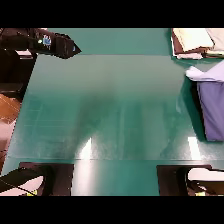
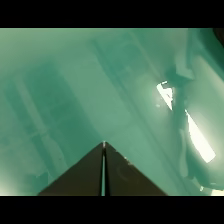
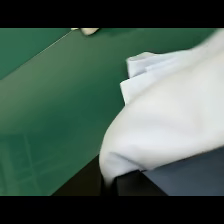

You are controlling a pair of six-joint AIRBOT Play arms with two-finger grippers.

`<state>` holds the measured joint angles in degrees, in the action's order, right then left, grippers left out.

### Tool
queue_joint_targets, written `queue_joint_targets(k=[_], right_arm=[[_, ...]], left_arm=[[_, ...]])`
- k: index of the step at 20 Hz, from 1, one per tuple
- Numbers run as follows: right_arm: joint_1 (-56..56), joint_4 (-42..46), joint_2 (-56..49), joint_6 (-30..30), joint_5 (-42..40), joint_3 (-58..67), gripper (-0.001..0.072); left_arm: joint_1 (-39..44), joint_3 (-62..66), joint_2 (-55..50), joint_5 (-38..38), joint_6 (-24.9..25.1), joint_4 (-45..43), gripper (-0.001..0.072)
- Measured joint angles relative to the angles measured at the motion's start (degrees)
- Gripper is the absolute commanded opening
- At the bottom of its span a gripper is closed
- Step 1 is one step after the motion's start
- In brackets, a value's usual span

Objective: Fold the shirts.

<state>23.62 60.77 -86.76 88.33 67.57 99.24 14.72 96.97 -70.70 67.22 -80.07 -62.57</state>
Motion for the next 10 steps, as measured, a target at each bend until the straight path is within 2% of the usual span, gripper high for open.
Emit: queue_joint_targets(k=[5,10], right_arm=[[3.4,0.2,1.9,-0.8,-3.4,1.1,0.0015],[4.2,0.4,4.7,-1.3,-3.3,9.4,0.0015]], left_arm=[[0.3,0.0,0.0,-0.2,-0.4,0.0,0.0021],[0.3,0.0,0.0,-0.1,-0.5,0.0,0.0021]])
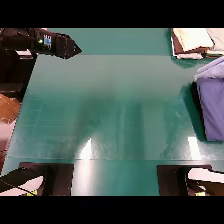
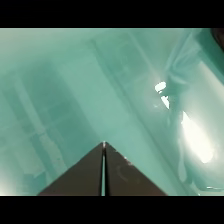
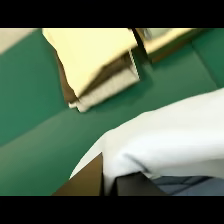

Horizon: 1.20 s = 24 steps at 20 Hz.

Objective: Fold the shirts.

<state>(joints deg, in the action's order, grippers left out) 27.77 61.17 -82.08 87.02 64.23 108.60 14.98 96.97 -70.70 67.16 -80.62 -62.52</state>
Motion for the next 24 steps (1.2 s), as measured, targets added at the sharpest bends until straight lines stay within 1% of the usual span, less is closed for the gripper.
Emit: queue_joint_targets(k=[3,5,8,12,13,14,16,17,20,22,24], right_arm=[[0.1,2.7,1.9,-0.1,3.3,1.9,0.0015],[0.2,5.7,4.0,-0.1,5.8,-0.4,0.0015],[1.5,9.6,8.0,-0.1,9.7,-7.7,0.0015],[6.7,15.2,14.7,-0.1,15.8,-20.5,0.0017],[8.3,16.7,16.6,-0.1,16.7,-24.0,0.0028],[9.9,17.9,18.2,-0.1,17.4,-27.1,0.0142],[12.8,20.3,21.1,-0.1,18.0,-33.1,0.0592],[14.0,20.8,22.1,-0.1,17.9,-35.5,0.0687],[16.1,21.4,23.7,-0.1,17.4,-39.0,0.0686],[14.8,19.1,24.2,-0.1,16.7,-37.9,0.0685],[10.8,15.5,24.4,-0.1,15.9,-35.3,0.0680]], left_arm=[[0.0,0.0,0.0,0.4,0.0,0.0,0.0021],[0.0,0.0,0.0,0.8,0.0,0.0,0.0021],[0.0,0.0,0.0,1.3,0.0,0.0,0.0021],[0.0,0.0,0.0,1.7,0.6,-0.1,0.0021],[0.0,0.0,0.0,1.7,0.8,-0.1,0.0021],[0.0,0.0,0.0,1.8,1.0,-0.1,0.0021],[0.0,0.0,0.0,1.9,1.2,-0.1,0.0021],[0.0,0.0,0.0,1.9,1.3,-0.1,0.0021],[0.0,0.0,0.0,1.9,1.4,-0.1,0.0021],[0.0,0.0,0.0,2.1,1.5,0.0,0.0022],[0.0,0.0,0.0,2.2,1.5,0.0,0.0022]])
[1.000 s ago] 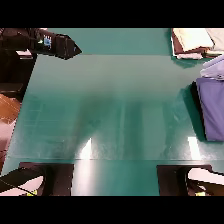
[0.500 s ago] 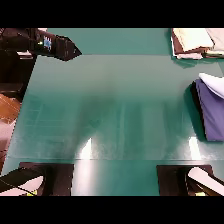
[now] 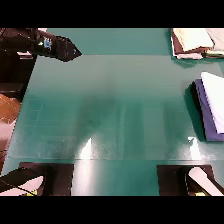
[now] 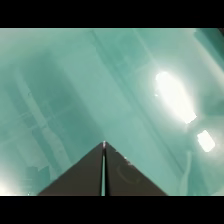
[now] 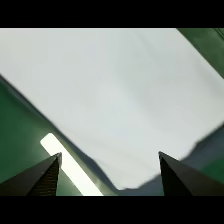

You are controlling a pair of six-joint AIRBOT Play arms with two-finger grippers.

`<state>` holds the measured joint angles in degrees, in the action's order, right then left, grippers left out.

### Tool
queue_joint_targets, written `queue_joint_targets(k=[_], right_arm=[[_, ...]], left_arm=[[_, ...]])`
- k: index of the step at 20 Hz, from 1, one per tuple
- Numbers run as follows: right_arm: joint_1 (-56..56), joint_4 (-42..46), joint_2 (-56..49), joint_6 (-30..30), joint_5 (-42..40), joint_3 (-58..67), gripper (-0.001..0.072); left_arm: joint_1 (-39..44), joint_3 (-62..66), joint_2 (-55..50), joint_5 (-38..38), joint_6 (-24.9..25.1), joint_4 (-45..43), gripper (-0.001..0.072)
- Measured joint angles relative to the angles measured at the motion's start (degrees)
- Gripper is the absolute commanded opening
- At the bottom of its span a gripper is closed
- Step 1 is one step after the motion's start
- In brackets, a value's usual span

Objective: Fold the shirts.

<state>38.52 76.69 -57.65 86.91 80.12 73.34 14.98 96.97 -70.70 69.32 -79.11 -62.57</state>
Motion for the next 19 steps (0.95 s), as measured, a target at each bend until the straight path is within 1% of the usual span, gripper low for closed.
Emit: queue_joint_targets(k=[1,2,4,5,6,8,9,13,19], right_arm=[[-3.1,-1.4,0.0,0.0,-0.7,1.4,0.0667],[-6.4,-2.5,0.1,0.0,-1.5,2.6,0.0627],[-14.2,-4.3,0.1,0.0,-3.5,4.3,0.0466],[-18.4,-4.7,0.1,0.0,-4.6,4.9,0.0413],[-22.3,-5.0,0.1,0.0,-5.7,5.3,0.0302],[-29.6,-5.6,-0.2,0.0,-7.7,5.8,0.0040],[-32.8,-5.6,-0.5,0.0,-8.6,5.9,0.0016],[-41.8,-5.9,-2.1,0.0,-10.0,6.2,0.0016],[-46.5,-6.1,-3.1,0.0,-10.5,6.3,0.0016]], left_arm=[[0.0,0.0,0.0,0.0,0.0,0.0,0.0022],[0.0,0.0,0.0,0.0,0.0,0.0,0.0022],[0.0,0.0,0.0,0.2,0.1,-0.5,0.0022],[0.0,0.0,0.0,0.3,0.1,-0.6,0.0022],[0.0,0.0,0.0,0.3,0.1,-0.9,0.0022],[0.0,0.0,0.0,-0.2,0.1,-1.0,0.0022],[0.0,0.0,0.0,-0.4,0.1,-1.0,0.0022],[0.0,0.0,0.0,-2.1,0.1,-1.1,0.0022],[0.0,0.0,0.0,-3.6,0.1,-1.2,0.0021]])
